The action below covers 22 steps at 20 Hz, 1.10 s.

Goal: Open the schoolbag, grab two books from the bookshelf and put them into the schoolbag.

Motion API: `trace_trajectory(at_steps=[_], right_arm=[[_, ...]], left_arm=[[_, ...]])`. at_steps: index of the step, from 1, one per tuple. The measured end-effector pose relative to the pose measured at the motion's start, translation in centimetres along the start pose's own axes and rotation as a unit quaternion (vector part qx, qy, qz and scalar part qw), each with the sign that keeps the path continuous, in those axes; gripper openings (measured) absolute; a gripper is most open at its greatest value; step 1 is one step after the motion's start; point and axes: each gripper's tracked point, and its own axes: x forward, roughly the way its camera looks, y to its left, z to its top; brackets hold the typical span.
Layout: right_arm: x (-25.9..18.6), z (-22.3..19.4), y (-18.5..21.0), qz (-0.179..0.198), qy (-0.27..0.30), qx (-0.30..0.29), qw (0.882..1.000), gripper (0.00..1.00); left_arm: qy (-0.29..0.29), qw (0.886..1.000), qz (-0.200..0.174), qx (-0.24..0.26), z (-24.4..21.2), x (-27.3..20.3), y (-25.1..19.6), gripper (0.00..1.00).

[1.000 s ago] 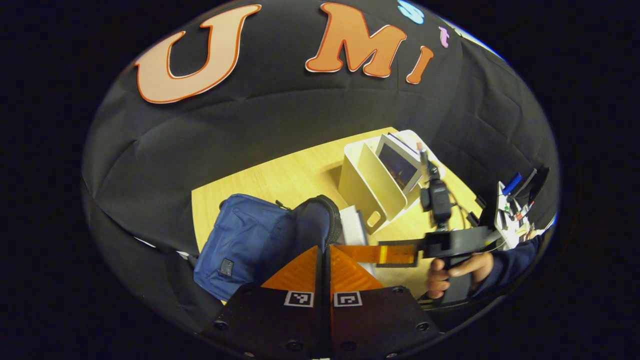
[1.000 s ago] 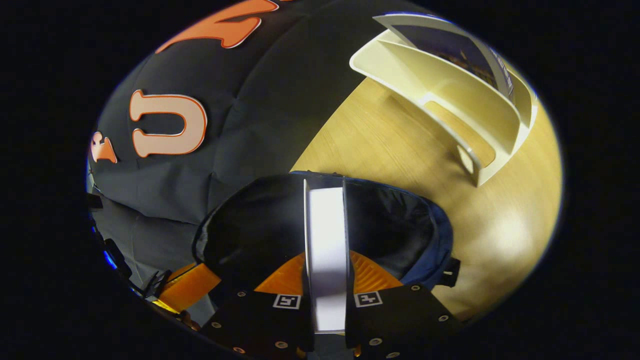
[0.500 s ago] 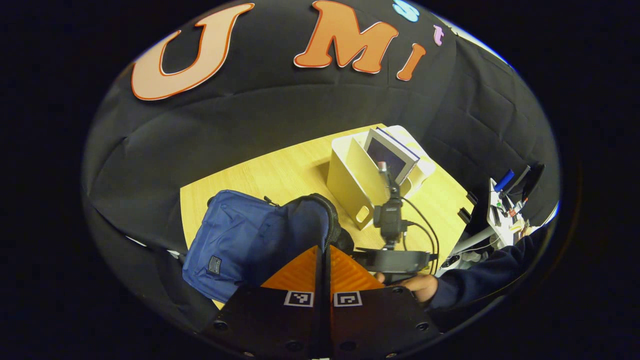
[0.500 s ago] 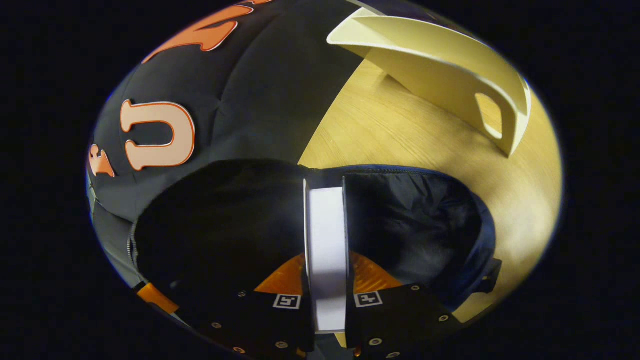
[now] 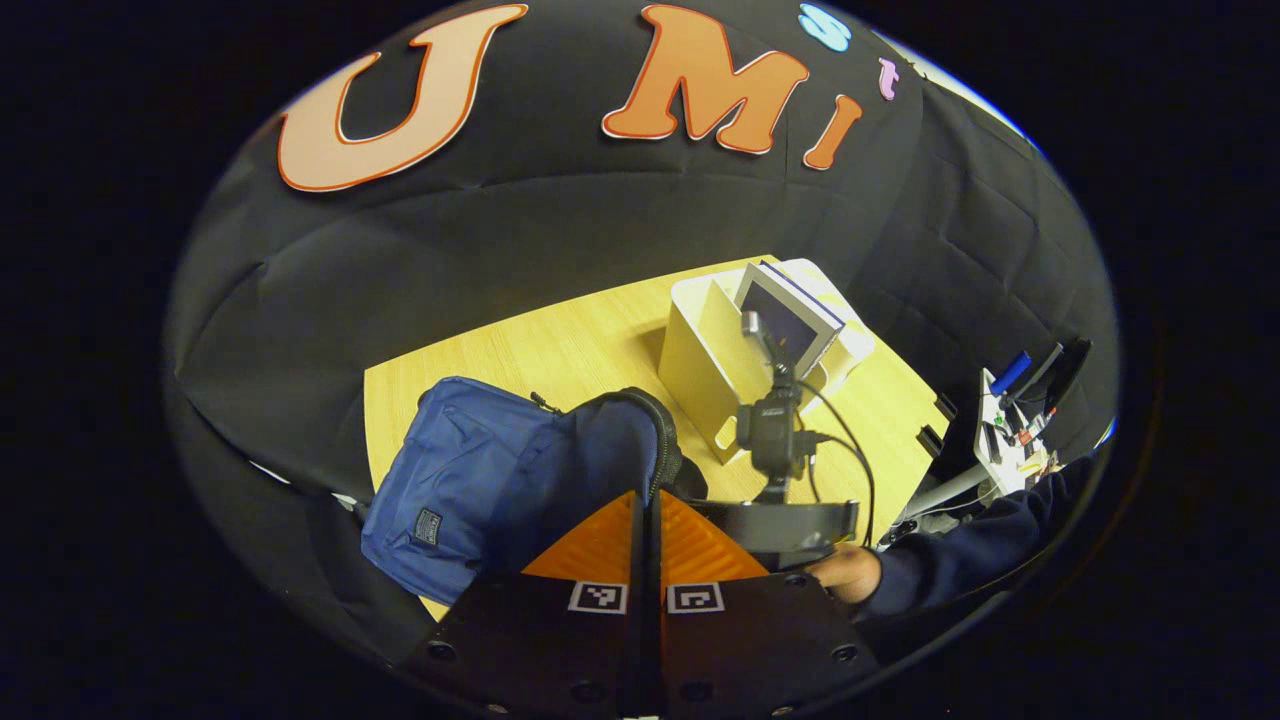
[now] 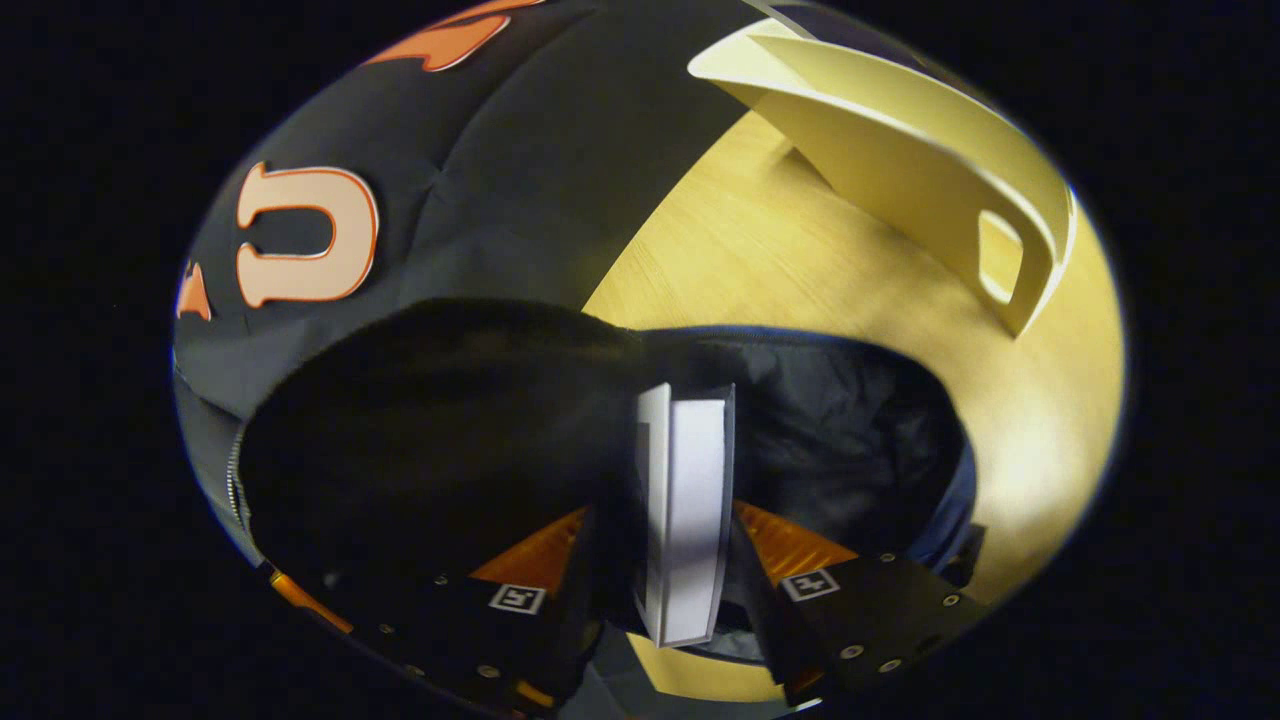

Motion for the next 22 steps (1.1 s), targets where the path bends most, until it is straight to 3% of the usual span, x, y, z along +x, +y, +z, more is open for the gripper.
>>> trace_trajectory(at_steps=[1,7,12,19,20,21,22], right_arm=[[-1.2,0.8,0.5,0.004,-0.015,-0.004,1.0,0.75],[-5.0,5.9,0.7,-0.003,-0.068,-0.076,0.995,0.85],[-8.6,9.7,0.0,-0.041,-0.1,-0.165,0.98,0.92],[-15.3,16.6,-0.8,-0.128,-0.136,-0.286,0.94,0.97],[-16.1,17.4,-1.5,-0.149,-0.125,-0.292,0.936,0.82],[-16.8,18.0,-2.1,-0.166,-0.111,-0.301,0.932,0.97],[-17.4,18.8,-2.6,-0.179,-0.102,-0.315,0.927,0.97]], left_arm=[[0.0,1.0,0.0,-0.001,0.0,0.2,0.0,0.01],[0.001,1.0,0.001,-0.013,-0.4,0.4,0.0,0.0],[-0.005,1.0,0.003,-0.015,-0.6,0.3,-0.1,0.01],[-0.01,1.0,-0.001,-0.021,-1.1,0.4,-0.4,0.01],[-0.011,1.0,-0.002,-0.021,-1.0,0.4,-0.4,0.01],[-0.012,1.0,-0.003,-0.021,-1.1,0.5,-0.5,0.01],[-0.013,1.0,-0.004,-0.023,-1.0,0.4,-0.5,0.01]])
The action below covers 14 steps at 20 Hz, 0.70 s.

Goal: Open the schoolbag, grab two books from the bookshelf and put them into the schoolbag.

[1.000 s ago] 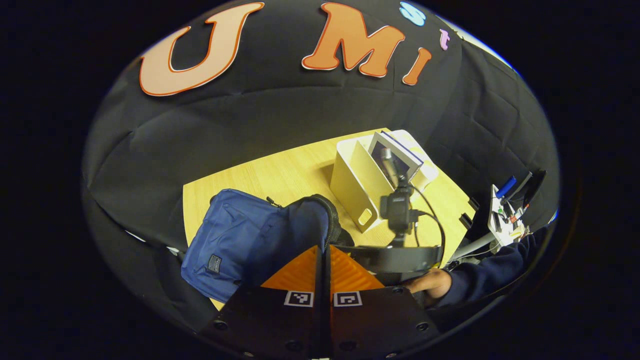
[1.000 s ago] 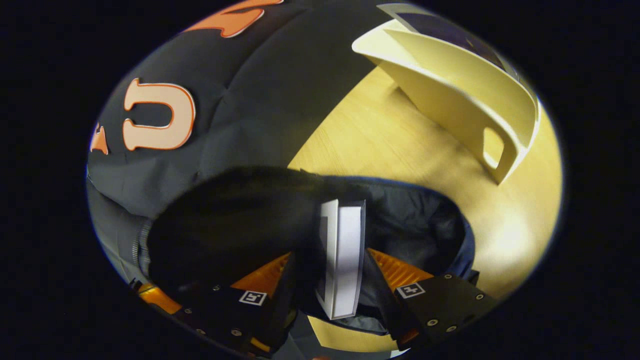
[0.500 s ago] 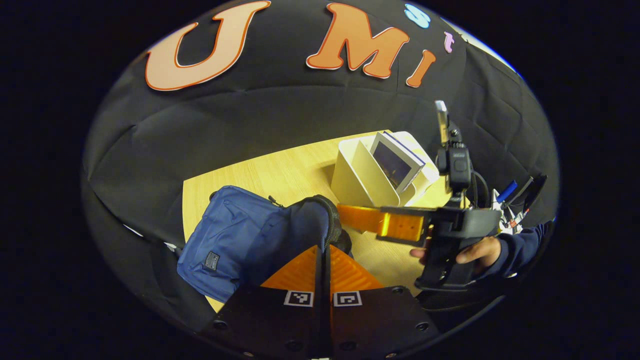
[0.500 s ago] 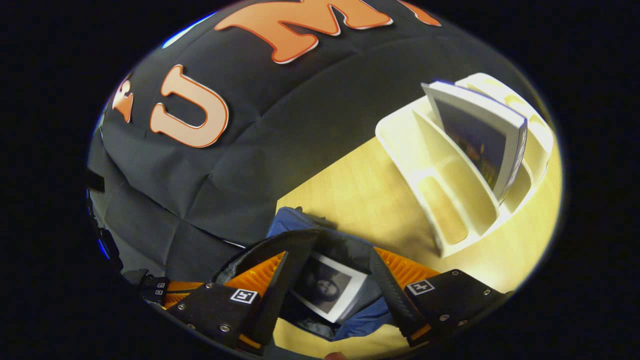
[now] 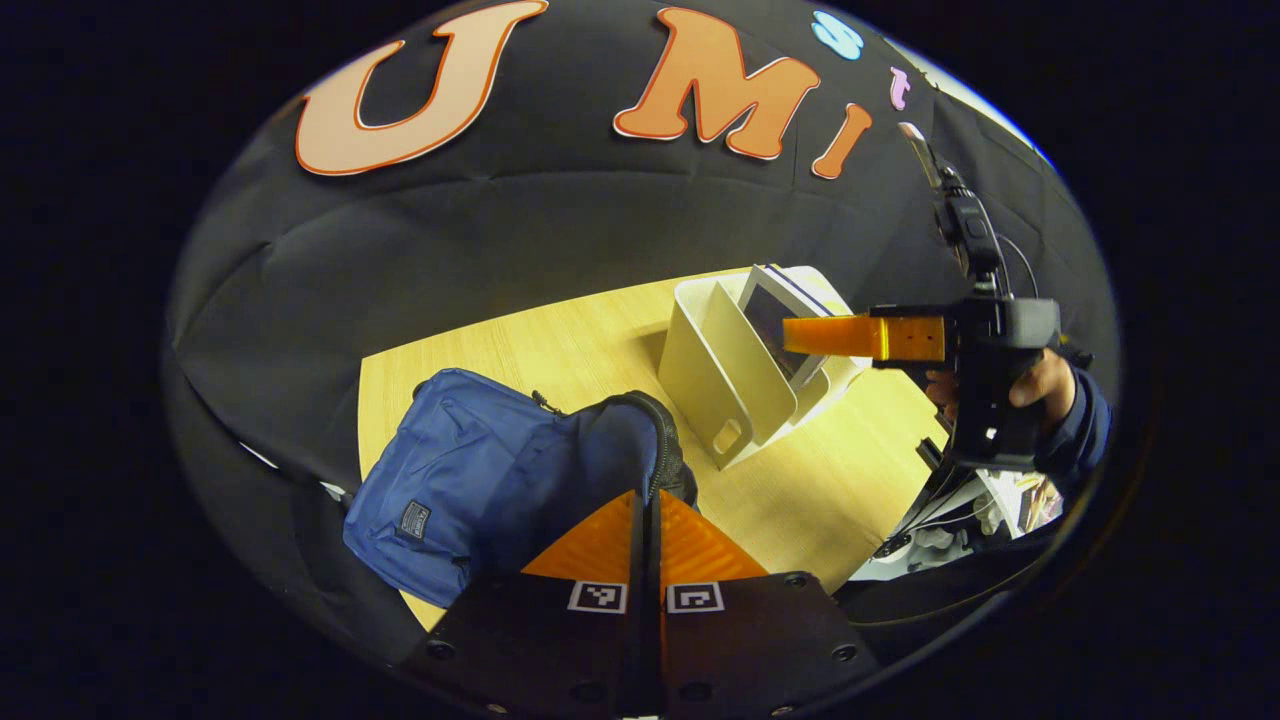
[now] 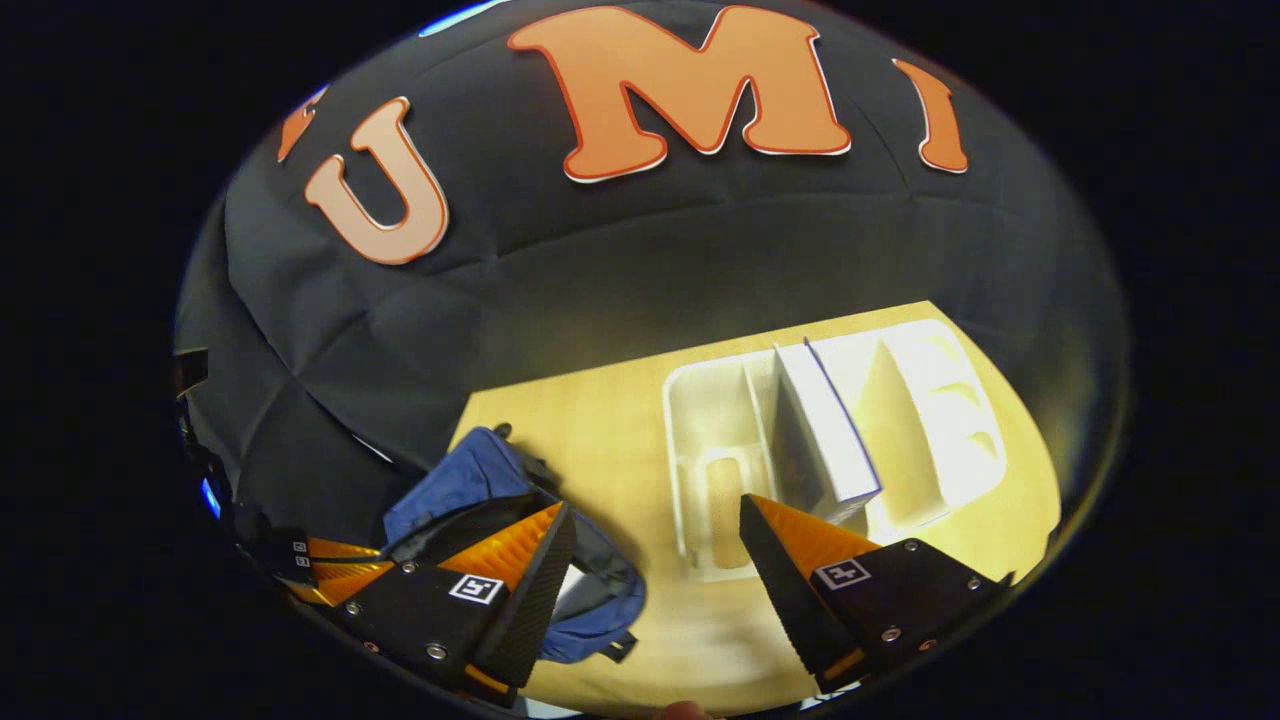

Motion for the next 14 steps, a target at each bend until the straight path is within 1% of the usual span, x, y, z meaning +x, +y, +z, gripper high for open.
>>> trace_trajectory(at_steps=[2,4,7,9,10,12,14], right_arm=[[0.0,1.4,-2.4,-0.028,0.006,-0.029,0.999,0.97],[-0.1,2.9,-3.8,-0.043,0.016,-0.043,0.998,0.97],[-0.2,3.9,-6.1,-0.069,0.03,-0.077,0.994,0.97],[0.7,3.8,-6.8,-0.065,0.057,-0.078,0.993,0.97],[1.1,3.3,-6.7,-0.053,0.08,-0.065,0.993,0.97],[2.1,3.2,-7.6,-0.054,0.103,-0.061,0.991,0.98],[3.7,3.0,-8.5,-0.063,0.122,-0.064,0.988,0.97]], left_arm=[[-0.001,1.0,-0.004,-0.004,-0.2,0.1,-0.1,0.01],[-0.001,1.0,-0.007,-0.009,-0.3,0.3,0.0,0.01],[-0.002,1.0,-0.006,-0.013,-0.3,0.3,0.4,0.01],[-0.002,1.0,-0.006,-0.018,-0.5,0.5,0.6,0.01],[-0.002,1.0,-0.007,-0.02,-0.5,0.5,0.6,0.01],[-0.001,1.0,-0.008,-0.027,-0.6,0.7,0.7,0.01],[0.003,0.999,-0.008,-0.033,-0.7,0.9,0.8,0.01]])
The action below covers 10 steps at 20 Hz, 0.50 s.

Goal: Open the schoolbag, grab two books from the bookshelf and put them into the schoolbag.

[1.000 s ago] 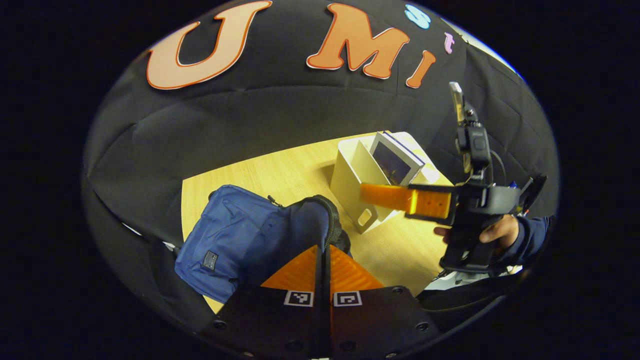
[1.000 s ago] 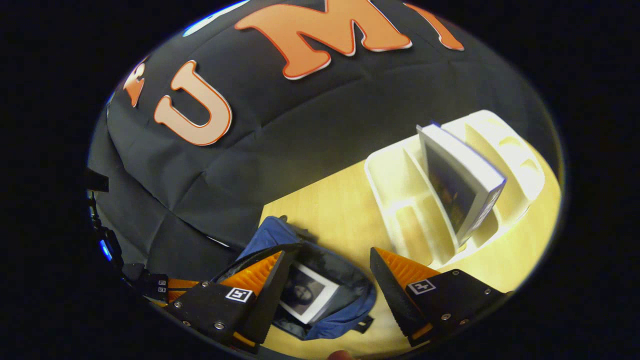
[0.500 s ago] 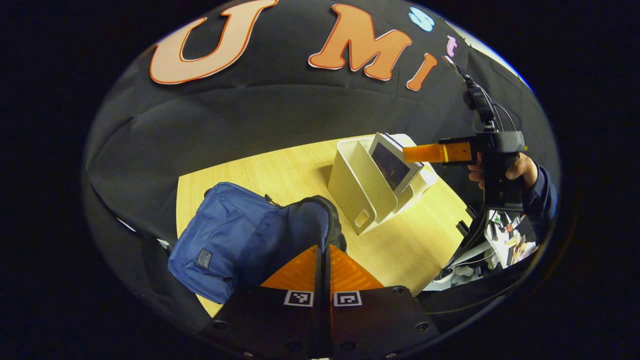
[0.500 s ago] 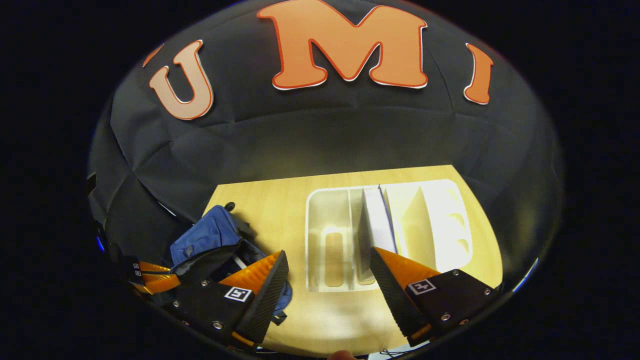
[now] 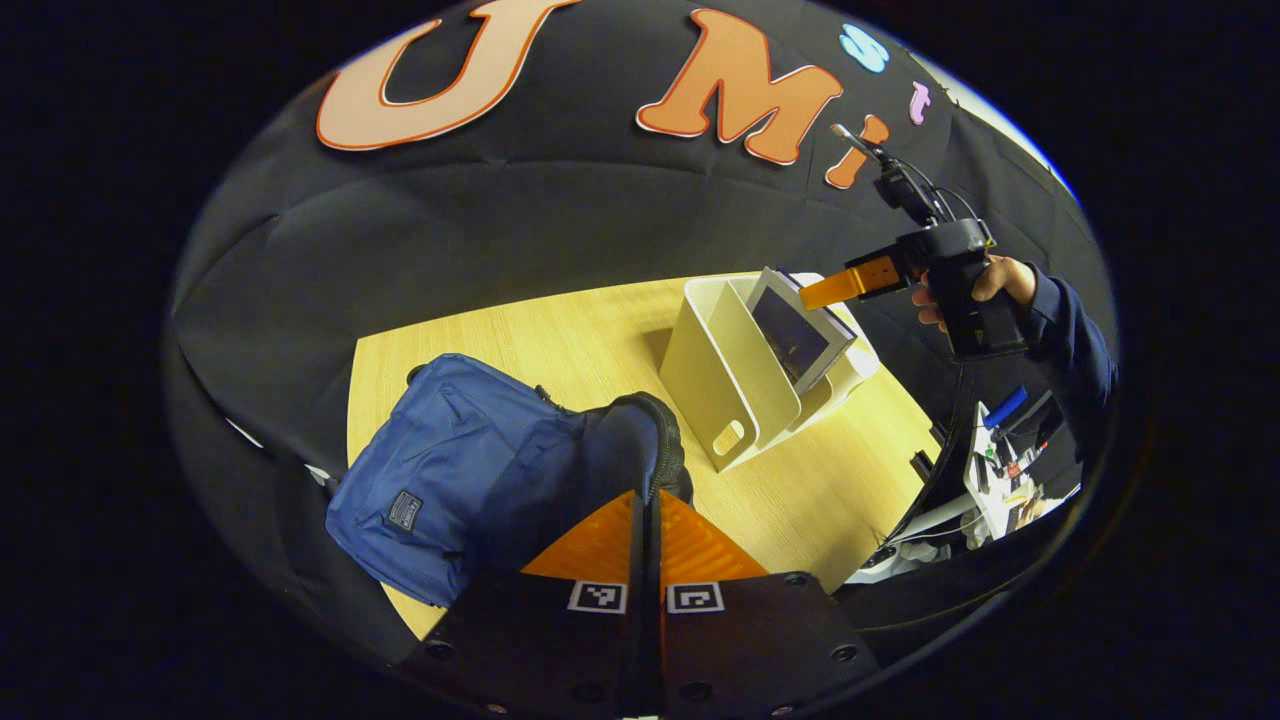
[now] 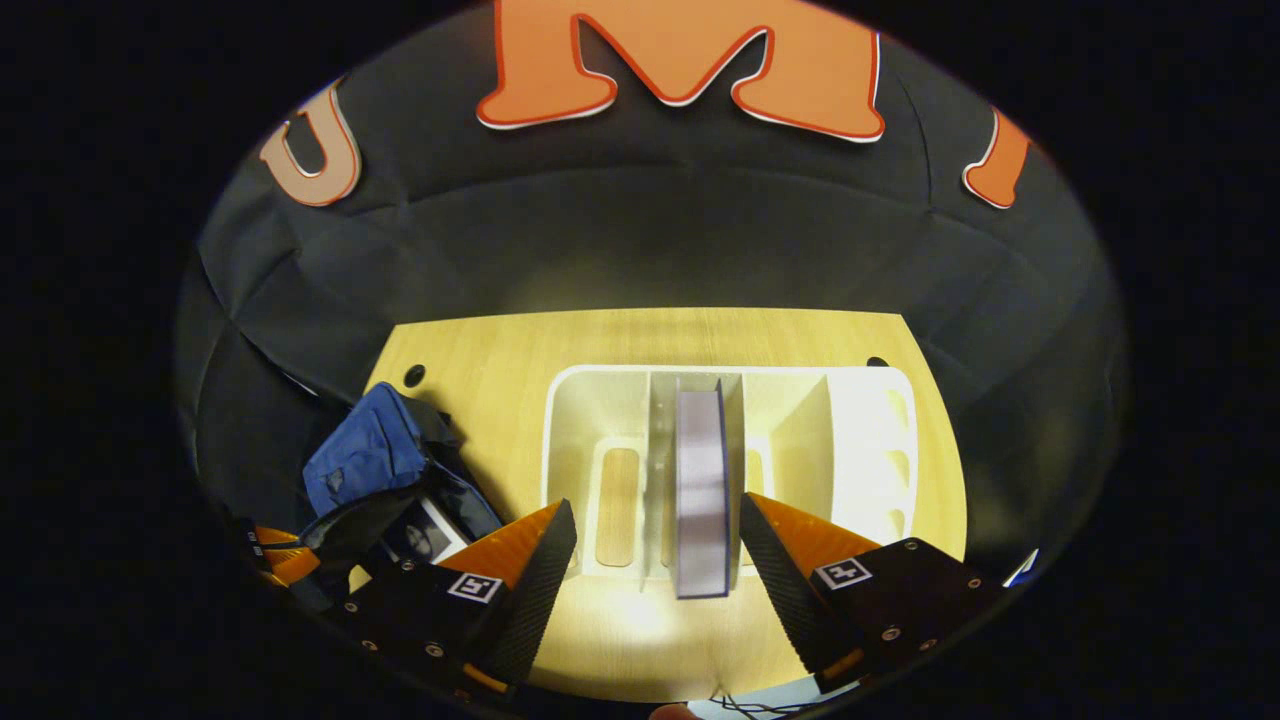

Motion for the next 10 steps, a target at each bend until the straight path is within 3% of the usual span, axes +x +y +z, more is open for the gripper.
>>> trace_trajectory(at_steps=[5,6,8,9,10], right_arm=[[3.3,-0.6,-0.8,-0.006,0.051,0.002,0.999,0.94],[3.8,-0.9,-1.1,-0.012,0.064,0.003,0.998,0.82],[4.4,-1.6,-1.4,-0.023,0.086,0.009,0.996,0.46],[4.4,-1.6,-1.4,-0.024,0.091,0.016,0.995,0.34],[4.3,-1.7,-1.5,-0.023,0.099,0.018,0.995,0.35]], left_arm=[[0.004,1.0,0.003,-0.012,-0.2,0.4,0.5,0.01],[0.005,1.0,0.003,-0.015,-0.2,0.3,0.5,0.01],[0.004,1.0,0.005,-0.019,-0.3,0.3,0.6,0.01],[0.004,1.0,0.007,-0.02,-0.2,0.3,0.6,0.01],[0.003,1.0,0.008,-0.021,-0.3,0.2,0.7,0.01]])
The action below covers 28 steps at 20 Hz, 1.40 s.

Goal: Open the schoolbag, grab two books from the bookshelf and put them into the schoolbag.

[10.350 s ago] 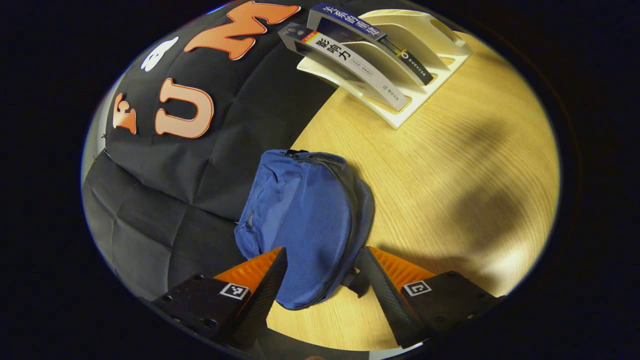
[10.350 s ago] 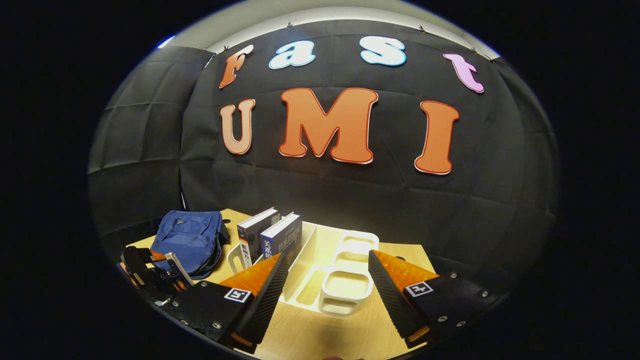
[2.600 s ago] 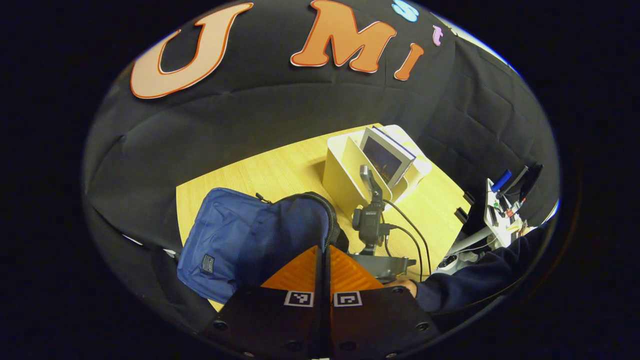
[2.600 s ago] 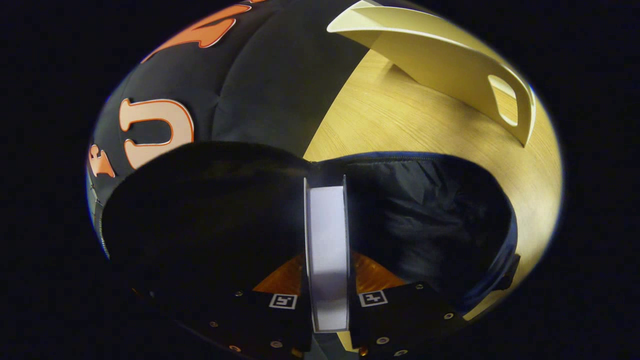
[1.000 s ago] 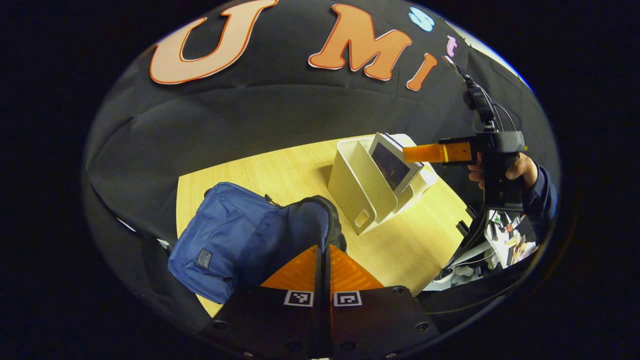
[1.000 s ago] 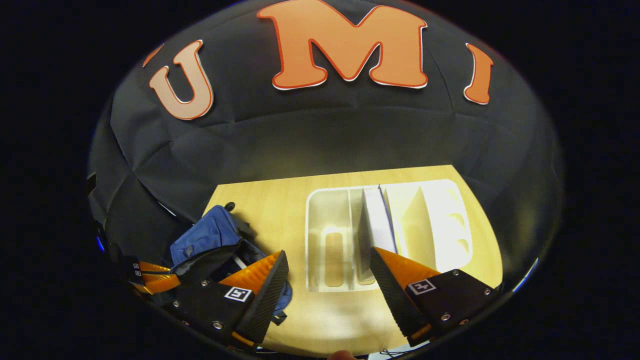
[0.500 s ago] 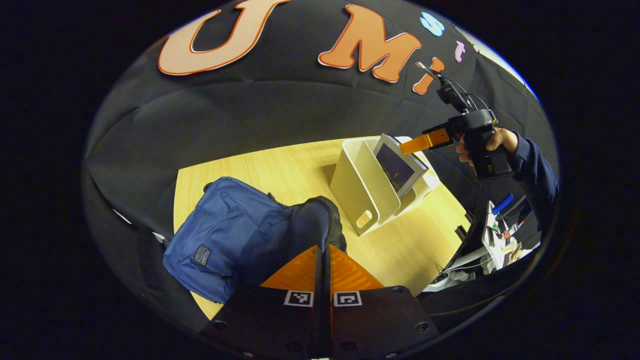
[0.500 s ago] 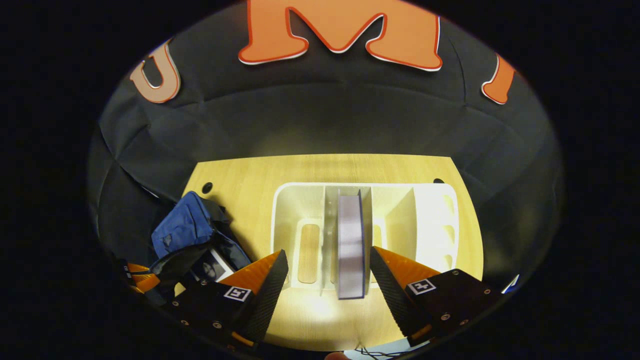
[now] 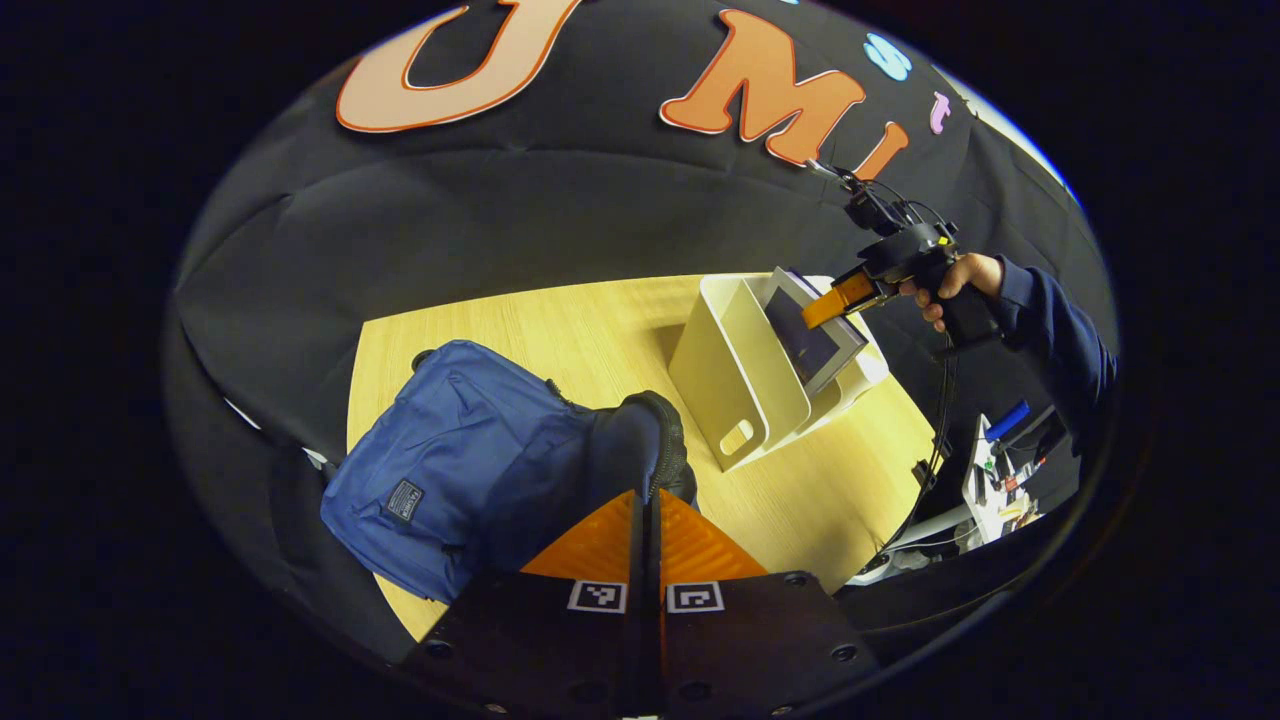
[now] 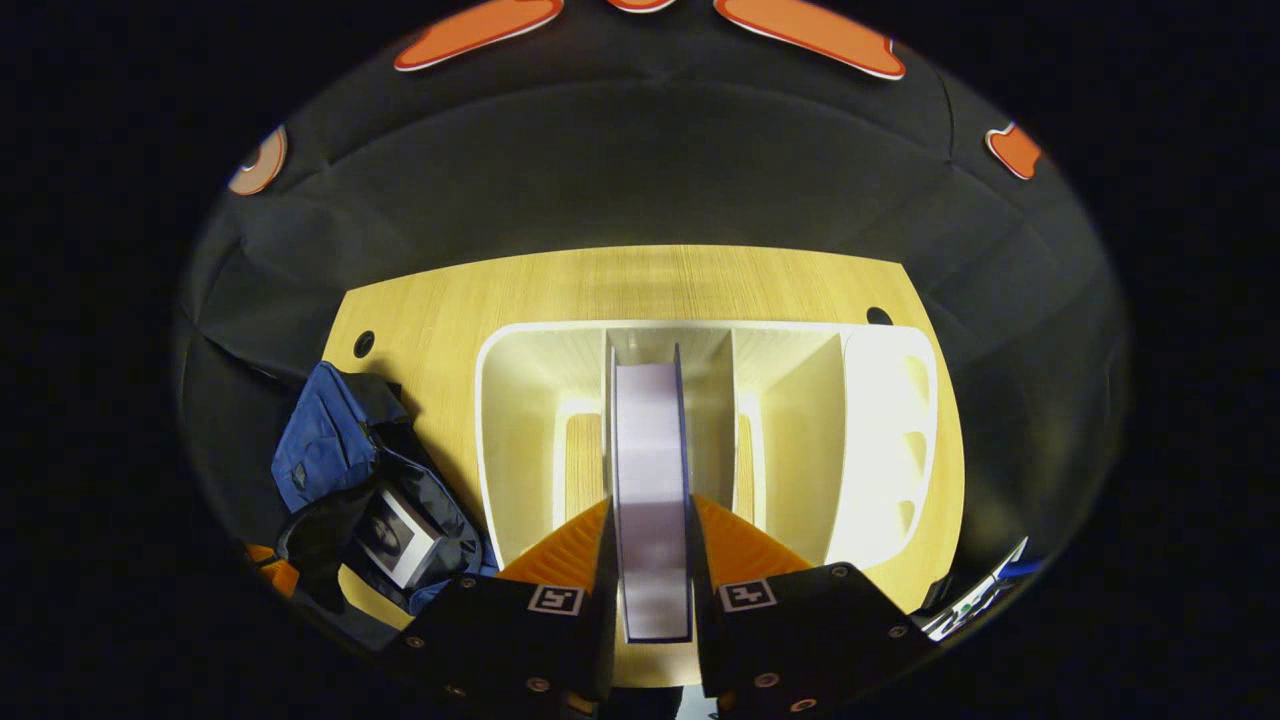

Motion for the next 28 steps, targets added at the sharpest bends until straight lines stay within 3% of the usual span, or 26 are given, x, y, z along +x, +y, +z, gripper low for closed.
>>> trace_trajectory(at_steps=[5,6,7,10,21,28], right_arm=[[-0.7,-0.2,-0.3,0.016,0.007,0.012,1.0,0.28],[-1.2,-0.4,-0.1,0.023,0.008,0.011,1.0,0.36],[-1.9,-0.7,-0.1,0.028,0.009,0.01,1.0,0.26],[-4.2,-1.1,0.1,0.037,0.003,-0.002,0.999,0.25],[-16.6,-1.9,-1.3,0.06,-0.077,-0.002,0.995,0.24],[-19.4,-4.9,-0.3,0.11,-0.099,0.027,0.989,0.24]], left_arm=[[-0.003,1.0,0.008,-0.007,0.0,-0.2,-0.1,0.01],[-0.003,1.0,0.008,-0.01,0.1,-0.1,-0.2,0.01],[-0.003,1.0,0.009,-0.011,0.0,-0.1,-0.3,0.01],[-0.009,1.0,0.009,-0.012,0.2,-0.2,-0.8,0.0],[-0.013,1.0,-0.004,0.004,-0.2,-0.4,-1.1,0.0],[-0.007,1.0,-0.005,0.014,0.0,-0.3,-1.0,0.01]])
